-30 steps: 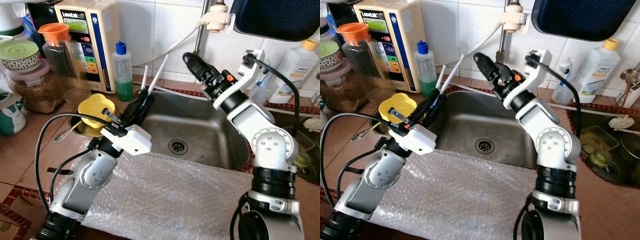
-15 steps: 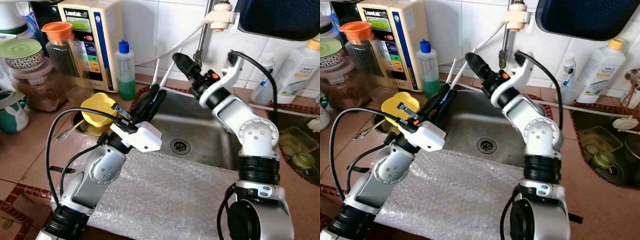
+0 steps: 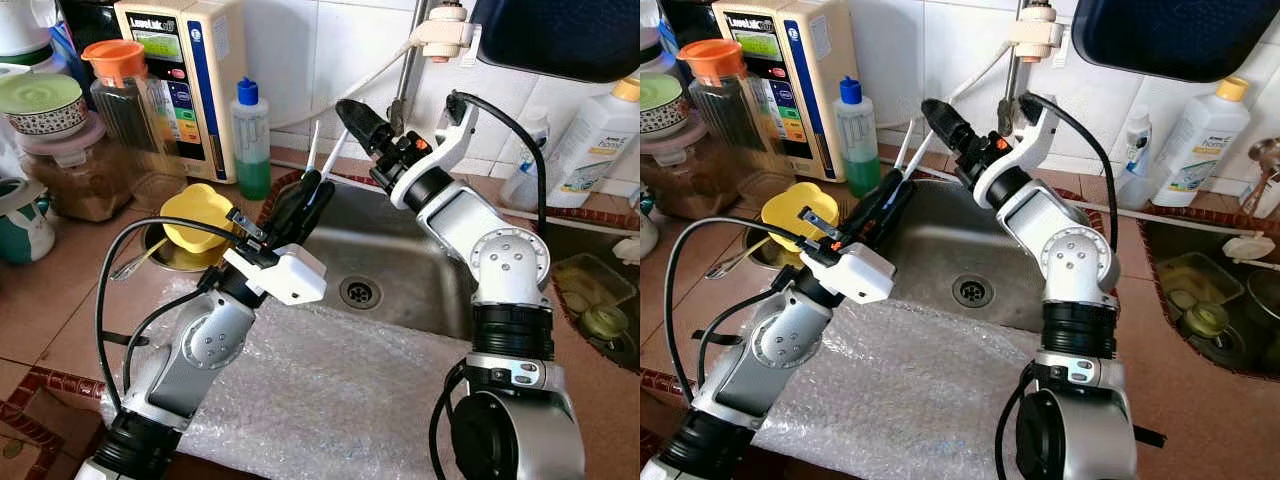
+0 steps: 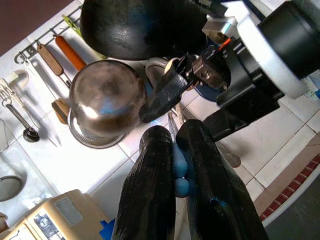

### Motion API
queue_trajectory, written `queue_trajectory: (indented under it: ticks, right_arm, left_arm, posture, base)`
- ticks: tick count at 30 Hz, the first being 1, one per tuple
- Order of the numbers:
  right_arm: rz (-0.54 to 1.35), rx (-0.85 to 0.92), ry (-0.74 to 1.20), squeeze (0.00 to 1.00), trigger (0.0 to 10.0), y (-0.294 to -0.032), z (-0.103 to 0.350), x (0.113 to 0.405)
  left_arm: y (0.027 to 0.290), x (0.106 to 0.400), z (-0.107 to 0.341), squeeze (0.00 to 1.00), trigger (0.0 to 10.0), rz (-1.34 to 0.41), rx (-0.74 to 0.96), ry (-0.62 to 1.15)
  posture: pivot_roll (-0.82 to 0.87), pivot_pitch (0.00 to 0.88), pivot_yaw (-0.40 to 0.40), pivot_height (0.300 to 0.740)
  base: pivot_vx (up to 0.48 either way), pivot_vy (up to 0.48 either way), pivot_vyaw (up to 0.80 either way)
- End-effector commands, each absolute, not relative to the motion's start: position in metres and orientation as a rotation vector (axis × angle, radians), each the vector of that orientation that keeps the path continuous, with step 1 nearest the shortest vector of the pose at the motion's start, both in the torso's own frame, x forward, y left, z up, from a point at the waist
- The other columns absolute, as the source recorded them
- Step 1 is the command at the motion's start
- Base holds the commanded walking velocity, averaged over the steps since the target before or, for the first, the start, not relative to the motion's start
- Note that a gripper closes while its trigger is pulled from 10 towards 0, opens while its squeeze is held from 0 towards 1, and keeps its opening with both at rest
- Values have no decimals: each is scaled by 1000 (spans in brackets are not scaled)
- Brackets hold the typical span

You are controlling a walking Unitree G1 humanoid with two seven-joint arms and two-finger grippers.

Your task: Kitchen organization

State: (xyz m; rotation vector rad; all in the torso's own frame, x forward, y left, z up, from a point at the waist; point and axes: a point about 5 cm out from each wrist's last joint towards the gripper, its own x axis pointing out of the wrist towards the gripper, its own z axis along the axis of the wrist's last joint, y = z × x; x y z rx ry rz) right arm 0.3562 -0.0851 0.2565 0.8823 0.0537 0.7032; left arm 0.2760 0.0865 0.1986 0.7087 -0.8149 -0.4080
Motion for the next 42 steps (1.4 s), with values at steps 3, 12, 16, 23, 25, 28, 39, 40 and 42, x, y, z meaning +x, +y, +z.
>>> queue_trajectory:
  ticks: [3, 12, 16, 23, 25, 28, 39, 40, 42]
  right_arm:
    - [700, 887, 76, 0, 0, -84, 254, 356]
    - [691, 897, 105, 0, 0, -83, 248, 353]
    - [680, 895, 105, 0, 0, -85, 248, 354]
    - [669, 898, 102, 0, 0, -87, 249, 354]
    - [660, 901, 96, 0, 0, -89, 249, 355]
    - [649, 905, 90, 0, 0, -90, 249, 356]
    - [583, 910, 50, 0, 0, -96, 252, 361]
    - [558, 900, 39, 0, 0, -99, 251, 362]
    - [535, 891, 26, 0, 0, -101, 251, 364]
  left_arm:
    - [83, 275, 196, 0, 706, -430, 718, -806]
    - [84, 275, 194, 0, 1882, -424, 718, -798]
    - [83, 275, 193, 0, 4157, -426, 725, -795]
    - [83, 276, 193, 0, 10000, -423, 734, -792]
    - [82, 275, 192, 0, 10000, -428, 726, -788]
    - [82, 275, 192, 196, 10000, -426, 716, -789]
    - [83, 275, 194, 1000, 10000, -419, 702, -791]
    - [83, 275, 196, 1000, 10000, -414, 695, -797]
    - [84, 275, 197, 1000, 10000, -412, 690, -799]
  posture:
    - [28, 12, -51, 740]
    - [25, 21, -51, 740]
    - [23, 20, -52, 740]
    - [21, 21, -52, 740]
    - [21, 21, -53, 740]
    - [21, 21, -53, 740]
    - [24, 25, -55, 740]
    - [26, 23, -55, 740]
    - [27, 23, -55, 740]
  base:
    - [0, 0, 0]
    - [0, 0, 0]
    - [0, 0, 0]
    - [0, 0, 0]
    - [0, 0, 0]
    - [0, 0, 0]
    - [0, 0, 0]
    - [0, 0, 0]
    - [0, 0, 0]
